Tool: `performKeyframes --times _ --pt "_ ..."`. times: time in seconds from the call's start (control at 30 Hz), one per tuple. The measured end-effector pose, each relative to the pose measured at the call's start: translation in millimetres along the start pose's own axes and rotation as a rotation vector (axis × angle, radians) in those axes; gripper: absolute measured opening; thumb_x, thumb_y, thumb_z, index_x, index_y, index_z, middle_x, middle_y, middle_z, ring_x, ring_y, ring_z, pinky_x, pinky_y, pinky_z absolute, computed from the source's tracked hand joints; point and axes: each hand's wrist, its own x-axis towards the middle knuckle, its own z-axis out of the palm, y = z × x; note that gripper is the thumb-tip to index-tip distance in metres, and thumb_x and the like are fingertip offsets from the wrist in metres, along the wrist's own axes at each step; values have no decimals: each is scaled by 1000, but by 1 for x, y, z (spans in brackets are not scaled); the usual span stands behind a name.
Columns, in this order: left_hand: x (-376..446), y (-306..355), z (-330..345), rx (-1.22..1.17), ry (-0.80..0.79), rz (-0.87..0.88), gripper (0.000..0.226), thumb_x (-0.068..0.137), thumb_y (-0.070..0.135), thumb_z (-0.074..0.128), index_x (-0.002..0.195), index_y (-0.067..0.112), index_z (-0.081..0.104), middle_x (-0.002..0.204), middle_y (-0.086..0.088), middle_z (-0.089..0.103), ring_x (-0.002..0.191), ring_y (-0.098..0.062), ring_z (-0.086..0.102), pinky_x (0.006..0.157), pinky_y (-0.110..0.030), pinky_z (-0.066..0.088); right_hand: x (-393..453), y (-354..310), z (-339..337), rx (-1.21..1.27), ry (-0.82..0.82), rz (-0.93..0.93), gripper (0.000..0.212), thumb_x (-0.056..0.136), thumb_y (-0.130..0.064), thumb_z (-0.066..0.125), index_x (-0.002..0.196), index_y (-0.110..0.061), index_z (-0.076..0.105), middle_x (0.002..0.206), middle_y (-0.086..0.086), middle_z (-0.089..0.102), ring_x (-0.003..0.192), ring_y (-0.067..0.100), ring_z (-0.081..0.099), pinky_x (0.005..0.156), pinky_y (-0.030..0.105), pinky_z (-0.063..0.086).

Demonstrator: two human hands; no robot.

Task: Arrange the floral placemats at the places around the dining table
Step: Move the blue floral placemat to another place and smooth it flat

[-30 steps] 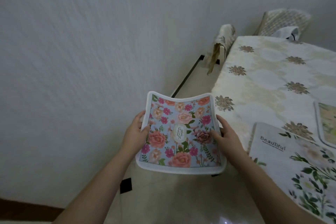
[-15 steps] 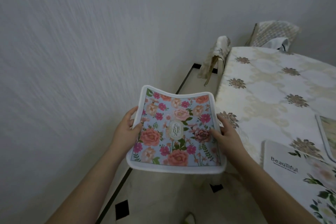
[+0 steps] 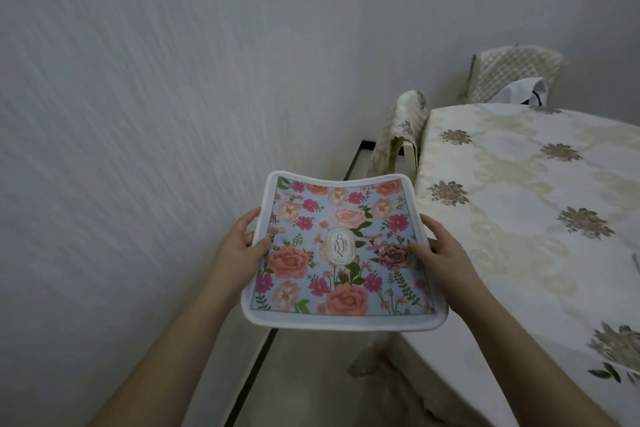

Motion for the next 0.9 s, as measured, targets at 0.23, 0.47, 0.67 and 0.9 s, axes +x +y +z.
performKeyframes --times 0.23,0.47,0.67,0.9 --pt "57 15 11 -63 -47 -6 51 96 15 64 139 37 47 98 -4 78 82 -31 77 71 -55 61 43 -15 -4 22 46 4 50 97 -23 59 142 -38 42 91 -2 78 77 22 76 63 38 62" --pt "145 23 3 42 -133 99 51 97 19 63 139 43 46 97 6 77 78 -23 77 60 -45 63 89 -33 17 75 135 14 50 97 -20 60 139 -41 44 94 -1 78 80 25 76 64 40 63" --pt "220 33 -2 53 -265 117 49 97 23 64 137 47 47 104 -1 76 81 -23 77 66 -50 63 119 -44 42 72 272 59 53 96 -20 60 140 -45 42 91 -1 78 78 25 76 67 45 63" --pt "277 52 17 79 -418 165 49 96 19 65 136 44 50 95 4 78 77 -21 77 59 -40 63 128 -48 51 98 430 81 53 95 -24 62 139 -45 41 90 -5 77 76 24 77 59 37 63"
